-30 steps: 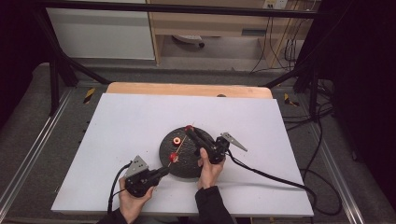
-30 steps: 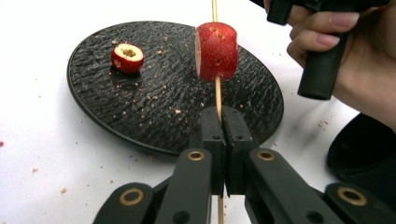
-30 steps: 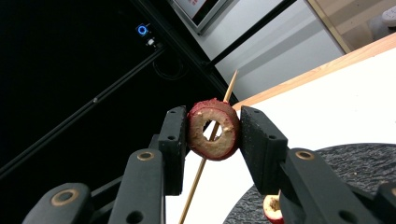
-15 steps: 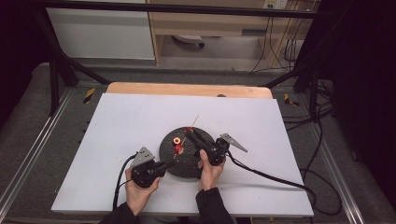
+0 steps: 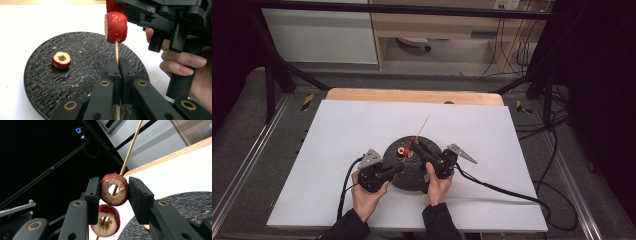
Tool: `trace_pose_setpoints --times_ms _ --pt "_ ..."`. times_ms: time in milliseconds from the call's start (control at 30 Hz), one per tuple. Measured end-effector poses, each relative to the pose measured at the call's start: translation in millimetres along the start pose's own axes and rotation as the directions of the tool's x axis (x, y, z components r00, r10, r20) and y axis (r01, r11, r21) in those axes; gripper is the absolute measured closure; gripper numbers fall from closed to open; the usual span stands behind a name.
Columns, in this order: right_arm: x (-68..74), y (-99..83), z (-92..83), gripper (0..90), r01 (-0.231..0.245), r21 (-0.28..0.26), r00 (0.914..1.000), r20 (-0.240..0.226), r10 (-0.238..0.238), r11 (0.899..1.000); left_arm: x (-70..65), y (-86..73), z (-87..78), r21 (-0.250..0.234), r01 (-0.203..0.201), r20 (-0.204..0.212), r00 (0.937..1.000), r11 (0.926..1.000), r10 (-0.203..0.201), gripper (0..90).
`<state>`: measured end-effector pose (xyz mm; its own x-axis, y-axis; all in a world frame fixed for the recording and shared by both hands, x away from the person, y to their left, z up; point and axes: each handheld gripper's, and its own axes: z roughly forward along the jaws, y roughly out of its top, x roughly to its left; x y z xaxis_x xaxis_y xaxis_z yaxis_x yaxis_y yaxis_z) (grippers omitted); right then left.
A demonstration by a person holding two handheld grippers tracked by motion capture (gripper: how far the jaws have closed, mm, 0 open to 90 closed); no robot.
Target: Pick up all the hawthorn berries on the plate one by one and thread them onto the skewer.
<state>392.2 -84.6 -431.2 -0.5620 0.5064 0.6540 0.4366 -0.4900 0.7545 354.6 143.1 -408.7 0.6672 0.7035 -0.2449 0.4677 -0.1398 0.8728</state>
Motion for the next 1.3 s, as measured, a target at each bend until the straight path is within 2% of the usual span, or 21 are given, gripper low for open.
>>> trace_pose_setpoints --times_ms 367,600,767,800,867,1000,1067,1267,1300 --pt "0.2 -0.1 -0.3 61.1 0.01 0.006 0.9999 0.005 -0.01 1.0 1.3 -0.5 -1.3 0.005 -0.007 0.002 1.0 1.0 0.007 88.6" --pt "-0.7 7.9 -5.0 43.6 0.049 0.021 0.9981 0.035 -0.05 0.999 7.3 -4.7 -8.7 0.013 -0.015 0.0 0.9999 0.9998 0.015 88.6" --pt "-5.6 16.0 -11.9 31.5 0.098 0.077 0.9922 0.069 -0.104 0.992 15.3 -8.9 -16.9 0.026 -0.025 -0.003 0.9997 0.9994 0.025 88.6" --pt "-7.4 17.4 -13.1 29.2 0.122 0.101 0.9884 0.078 -0.13 0.987 16.5 -9.7 -18.5 0.028 -0.024 -0.004 0.9997 0.9993 0.024 88.6" --pt "-9.5 18.5 -14.1 24.3 0.14 0.137 0.9842 0.088 -0.153 0.981 19.0 -11.1 -21.4 0.033 -0.029 -0.006 0.9996 0.999 0.029 88.6" --pt "-13.1 19.4 -15.1 16.9 0.184 0.227 0.9714 0.107 -0.212 0.956 24.2 -14.4 -28.2 0.049 -0.043 -0.008 0.999 0.9979 0.043 88.6" --pt "-14.5 19.1 -15.1 13.6 0.197 0.255 0.9671 0.108 -0.23 0.947 26.7 -16.3 -31.3 0.06 -0.053 0.001 0.9986 0.9968 0.053 88.6" --pt "-17.8 18.1 -16.0 7.4 0.224 0.361 0.9546 0.105 -0.279 0.905 34.4 -22.7 -44.1 0.09 -0.081 -0.005 0.9966 0.9927 0.082 88.6" --pt "-18.7 17.9 -16.2 7.0 0.237 0.377 0.9502 0.103 -0.294 0.896 36.3 -24.4 -47.3 0.094 -0.084 -0.009 0.9963 0.992 0.085 88.6"
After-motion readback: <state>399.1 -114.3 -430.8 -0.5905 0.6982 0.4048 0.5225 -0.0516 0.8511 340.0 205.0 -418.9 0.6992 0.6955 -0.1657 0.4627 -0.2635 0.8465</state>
